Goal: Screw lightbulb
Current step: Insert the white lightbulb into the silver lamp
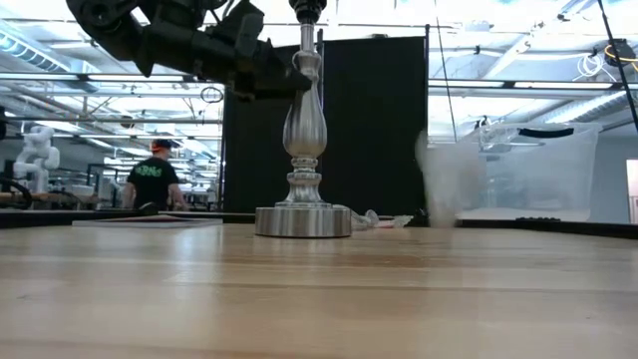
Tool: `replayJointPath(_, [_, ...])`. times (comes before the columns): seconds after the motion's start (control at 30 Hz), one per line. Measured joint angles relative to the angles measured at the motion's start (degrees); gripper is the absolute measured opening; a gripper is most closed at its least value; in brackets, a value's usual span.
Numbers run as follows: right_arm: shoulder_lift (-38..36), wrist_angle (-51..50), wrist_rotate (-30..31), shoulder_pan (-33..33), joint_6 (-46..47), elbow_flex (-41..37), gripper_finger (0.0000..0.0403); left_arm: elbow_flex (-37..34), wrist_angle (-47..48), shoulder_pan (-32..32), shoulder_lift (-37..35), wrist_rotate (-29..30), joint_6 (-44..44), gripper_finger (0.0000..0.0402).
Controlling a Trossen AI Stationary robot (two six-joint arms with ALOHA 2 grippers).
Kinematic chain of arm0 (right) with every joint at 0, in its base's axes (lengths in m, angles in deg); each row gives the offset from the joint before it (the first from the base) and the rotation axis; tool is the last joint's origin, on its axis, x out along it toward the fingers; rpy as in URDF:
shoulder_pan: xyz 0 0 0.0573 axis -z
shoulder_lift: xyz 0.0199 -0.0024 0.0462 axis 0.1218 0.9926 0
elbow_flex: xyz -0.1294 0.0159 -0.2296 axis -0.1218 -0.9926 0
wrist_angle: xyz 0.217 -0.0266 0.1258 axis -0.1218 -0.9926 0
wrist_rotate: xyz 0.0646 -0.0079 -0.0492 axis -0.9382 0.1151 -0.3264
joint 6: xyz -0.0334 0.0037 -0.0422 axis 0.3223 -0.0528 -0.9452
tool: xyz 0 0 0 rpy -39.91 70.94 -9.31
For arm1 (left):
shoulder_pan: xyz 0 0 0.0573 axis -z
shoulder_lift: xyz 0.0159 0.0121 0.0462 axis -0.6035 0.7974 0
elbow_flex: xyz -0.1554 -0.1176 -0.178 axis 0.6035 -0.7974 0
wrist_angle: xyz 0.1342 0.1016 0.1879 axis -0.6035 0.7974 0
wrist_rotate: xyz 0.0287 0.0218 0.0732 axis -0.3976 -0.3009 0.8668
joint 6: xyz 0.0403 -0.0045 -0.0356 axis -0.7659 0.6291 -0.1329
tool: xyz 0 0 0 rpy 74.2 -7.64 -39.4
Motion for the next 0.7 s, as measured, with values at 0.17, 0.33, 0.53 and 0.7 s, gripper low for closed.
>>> replayJointPath(0.17, [-0.05, -8.14, 0.1, -2.33, 5.45, 0.07, 0.0325, 0.09, 0.68, 0.43, -0.12, -1.29, -0.13, 0.0153])
replayJointPath(0.33, [-1.69, -33.14, 4.18, -6.68, 29.51, 0.07, 0.0325, 0.15, 1.3, 0.48, -0.19, -1.33, -0.53, 0.0152])
replayJointPath(0.53, [-2.41, -65.58, -2.83, -8.36, 78.18, 0.07, 0.0325, 0.17, 1.28, -0.08, -0.17, -1.89, -1.3, 0.0152])
replayJointPath(0.7, [-2.21, -70.76, -10.38, -8.59, 94.53, -1.12, 0.0325, 0.17, 0.96, -0.39, -0.13, -2.0, -1.11, 0.0152])
